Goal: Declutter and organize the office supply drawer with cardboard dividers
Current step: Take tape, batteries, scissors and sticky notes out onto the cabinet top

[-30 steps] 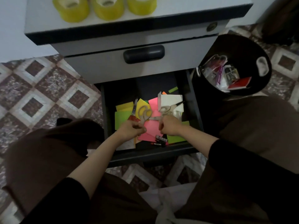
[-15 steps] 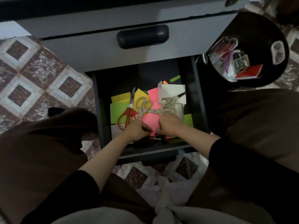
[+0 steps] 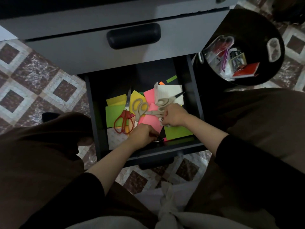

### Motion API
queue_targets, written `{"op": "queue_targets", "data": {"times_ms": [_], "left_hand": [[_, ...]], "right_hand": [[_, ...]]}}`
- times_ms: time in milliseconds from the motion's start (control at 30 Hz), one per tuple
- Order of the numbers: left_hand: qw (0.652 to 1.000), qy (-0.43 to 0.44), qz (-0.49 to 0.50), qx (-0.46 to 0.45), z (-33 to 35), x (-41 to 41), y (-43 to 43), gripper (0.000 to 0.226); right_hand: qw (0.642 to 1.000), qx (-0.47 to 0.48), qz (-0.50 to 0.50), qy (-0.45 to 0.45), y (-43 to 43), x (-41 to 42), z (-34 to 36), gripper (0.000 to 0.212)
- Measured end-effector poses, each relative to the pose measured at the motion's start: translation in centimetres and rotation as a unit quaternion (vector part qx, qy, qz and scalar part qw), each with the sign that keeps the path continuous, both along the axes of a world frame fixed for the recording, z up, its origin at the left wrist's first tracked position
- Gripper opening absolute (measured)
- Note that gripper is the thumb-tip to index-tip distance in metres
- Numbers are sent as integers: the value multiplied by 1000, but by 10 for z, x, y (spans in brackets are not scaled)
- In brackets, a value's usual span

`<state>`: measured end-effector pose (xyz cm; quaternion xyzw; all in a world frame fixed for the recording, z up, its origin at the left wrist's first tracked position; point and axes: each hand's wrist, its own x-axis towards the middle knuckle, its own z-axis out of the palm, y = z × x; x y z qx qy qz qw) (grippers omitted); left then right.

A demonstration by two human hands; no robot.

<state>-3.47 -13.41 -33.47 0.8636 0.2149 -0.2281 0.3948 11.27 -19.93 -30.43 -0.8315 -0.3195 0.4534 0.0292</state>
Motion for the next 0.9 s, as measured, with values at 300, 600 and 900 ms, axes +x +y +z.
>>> {"op": "queue_targets", "data": {"times_ms": [300, 600, 900], "left_hand": [[988, 69, -90, 101, -3, 5, -1, 27], [986, 122, -90, 68, -6, 11, -3, 22], [977, 211, -22, -19, -1, 4, 20, 28]], "right_hand": [[1000, 3, -10, 4, -1, 0, -3, 12], [1000, 12, 23, 1, 4, -1, -3, 21], [999, 13, 28, 37, 3, -3, 1, 22]]}}
